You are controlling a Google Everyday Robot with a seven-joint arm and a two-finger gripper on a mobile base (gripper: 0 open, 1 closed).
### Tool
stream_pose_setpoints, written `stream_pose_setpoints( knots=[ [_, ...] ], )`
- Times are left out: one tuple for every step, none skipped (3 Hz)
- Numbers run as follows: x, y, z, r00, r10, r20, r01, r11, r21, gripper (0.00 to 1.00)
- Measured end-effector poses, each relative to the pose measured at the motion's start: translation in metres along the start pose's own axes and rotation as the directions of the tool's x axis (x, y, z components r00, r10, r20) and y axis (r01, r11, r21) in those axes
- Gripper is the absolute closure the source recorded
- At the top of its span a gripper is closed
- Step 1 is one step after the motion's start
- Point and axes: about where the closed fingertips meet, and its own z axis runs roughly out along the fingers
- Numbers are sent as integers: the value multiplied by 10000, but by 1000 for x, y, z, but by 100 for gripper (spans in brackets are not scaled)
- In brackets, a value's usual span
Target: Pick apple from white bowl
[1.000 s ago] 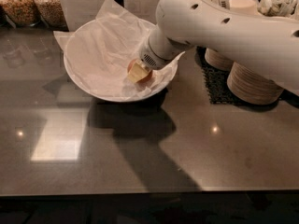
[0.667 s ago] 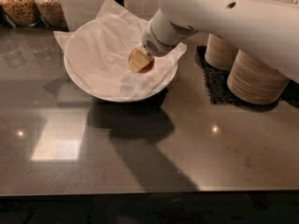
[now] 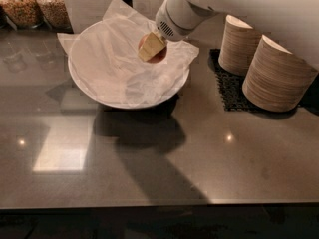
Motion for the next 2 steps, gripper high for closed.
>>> stream_pose_setpoints(
  knots=[
    [-17, 12, -18, 9990, -428, -122, 430, 9988, 218, 100],
    [-63, 39, -63, 9911, -1322, -128, 1328, 9883, 753, 100]
  ],
)
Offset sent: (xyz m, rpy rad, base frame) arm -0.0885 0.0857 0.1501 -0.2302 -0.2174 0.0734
